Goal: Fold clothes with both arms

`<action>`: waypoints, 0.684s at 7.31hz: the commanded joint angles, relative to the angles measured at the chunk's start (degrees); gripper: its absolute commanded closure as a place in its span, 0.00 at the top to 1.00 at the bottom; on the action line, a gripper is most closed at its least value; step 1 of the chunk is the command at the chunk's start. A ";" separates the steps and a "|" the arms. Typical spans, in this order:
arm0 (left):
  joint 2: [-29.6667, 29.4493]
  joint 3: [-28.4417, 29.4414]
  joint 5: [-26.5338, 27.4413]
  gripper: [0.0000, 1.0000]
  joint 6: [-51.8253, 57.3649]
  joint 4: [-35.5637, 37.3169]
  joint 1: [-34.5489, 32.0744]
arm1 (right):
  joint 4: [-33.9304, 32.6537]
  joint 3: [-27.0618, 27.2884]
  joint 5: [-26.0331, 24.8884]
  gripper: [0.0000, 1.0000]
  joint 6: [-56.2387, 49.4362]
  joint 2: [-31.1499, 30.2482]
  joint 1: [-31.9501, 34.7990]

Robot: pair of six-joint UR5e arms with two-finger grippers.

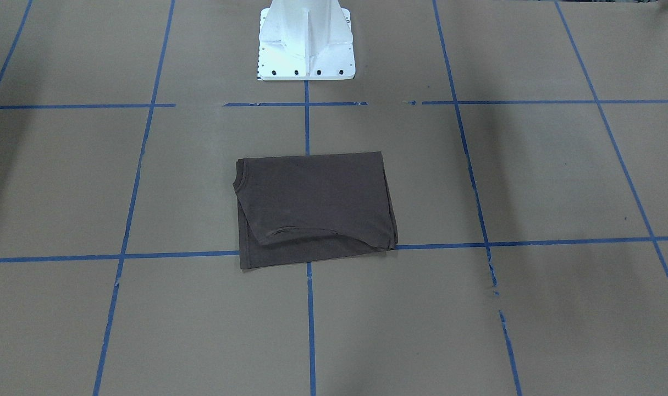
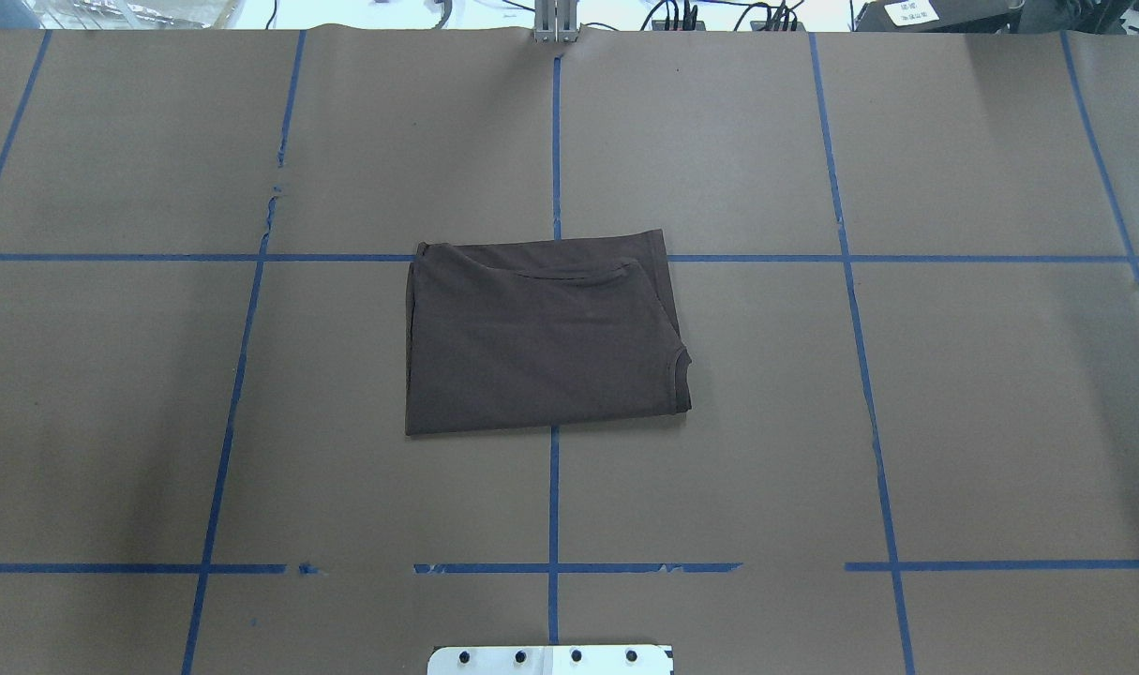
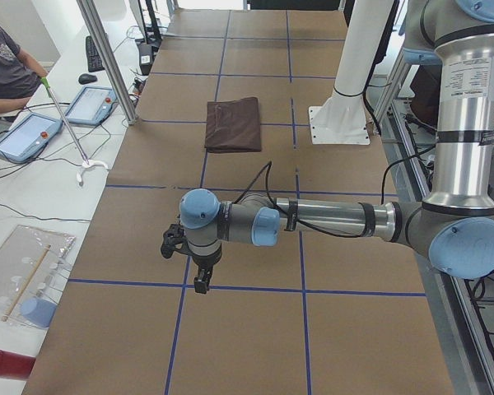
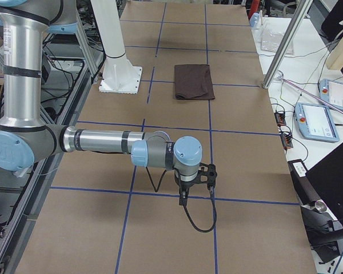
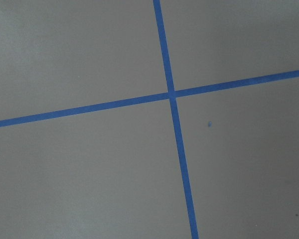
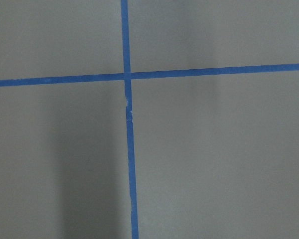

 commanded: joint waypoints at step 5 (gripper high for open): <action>-0.95 0.26 0.08 1.00 -0.16 0.04 0.00 | 0.01 0.10 0.07 1.00 0.00 0.00 0.00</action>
